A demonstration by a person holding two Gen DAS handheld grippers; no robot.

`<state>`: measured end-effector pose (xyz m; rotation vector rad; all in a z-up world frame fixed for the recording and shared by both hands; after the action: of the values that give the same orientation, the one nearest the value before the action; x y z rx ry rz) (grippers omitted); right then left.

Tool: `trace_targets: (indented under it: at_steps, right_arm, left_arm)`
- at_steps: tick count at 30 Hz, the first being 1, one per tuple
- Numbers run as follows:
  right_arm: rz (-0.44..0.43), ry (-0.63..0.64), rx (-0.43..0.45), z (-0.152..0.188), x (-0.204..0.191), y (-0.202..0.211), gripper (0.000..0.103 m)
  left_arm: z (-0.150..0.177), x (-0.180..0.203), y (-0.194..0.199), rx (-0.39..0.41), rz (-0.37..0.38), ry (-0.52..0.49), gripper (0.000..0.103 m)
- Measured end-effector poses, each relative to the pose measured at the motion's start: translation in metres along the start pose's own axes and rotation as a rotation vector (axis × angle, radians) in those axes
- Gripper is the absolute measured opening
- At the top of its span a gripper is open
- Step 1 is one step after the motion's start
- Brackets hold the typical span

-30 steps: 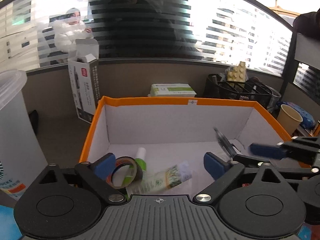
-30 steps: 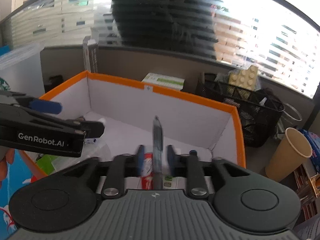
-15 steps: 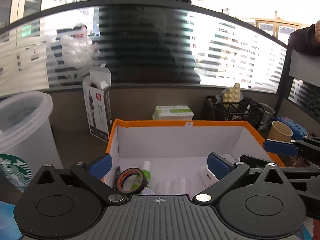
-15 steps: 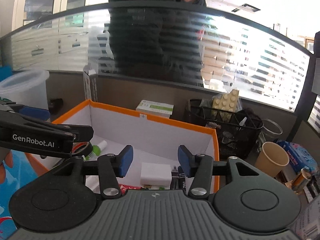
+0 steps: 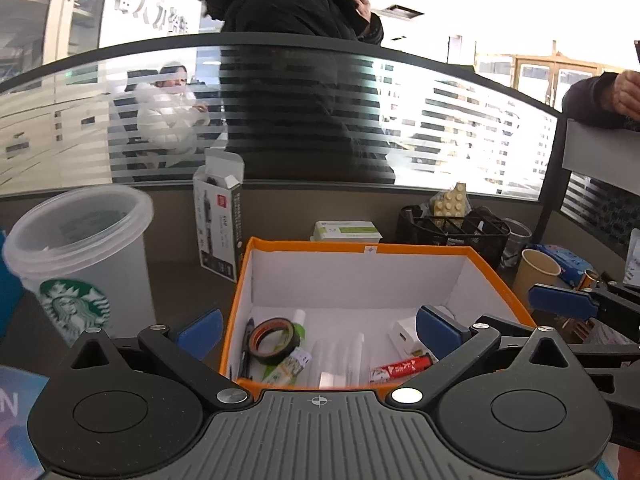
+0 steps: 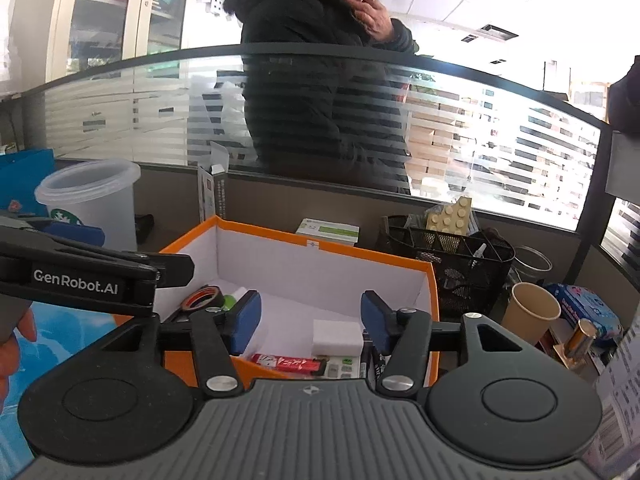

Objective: Organize rigid objects
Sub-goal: 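Lift both grippers out of the box and pull them back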

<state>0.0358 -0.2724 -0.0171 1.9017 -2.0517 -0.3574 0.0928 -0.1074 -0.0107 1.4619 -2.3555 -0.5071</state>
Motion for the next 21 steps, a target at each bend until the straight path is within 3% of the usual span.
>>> trace_targets:
  at_steps: [15, 21]
  right_arm:
    - [0.006, -0.045, 0.041, 0.042, -0.032, 0.034, 0.102]
    - [0.031, -0.043, 0.047, 0.050, -0.034, 0.041, 0.103]
  left_arm:
    - [0.052, -0.026, 0.022, -0.043, -0.059, 0.063, 0.103]
    - [0.058, -0.029, 0.026, -0.053, -0.060, 0.069, 0.103]
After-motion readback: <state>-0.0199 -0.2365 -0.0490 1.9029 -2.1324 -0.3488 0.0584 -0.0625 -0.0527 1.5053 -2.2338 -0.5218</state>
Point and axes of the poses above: each gripper's, at about its wrist camera, not at the fingertips, and y roughly against the way its jaws point, x to its right, z to its underside, the point moved 2 cm from there along -y, roughly the way its jaws point, and after that the axes turned 1 degree about x, right-handed, at the moved point
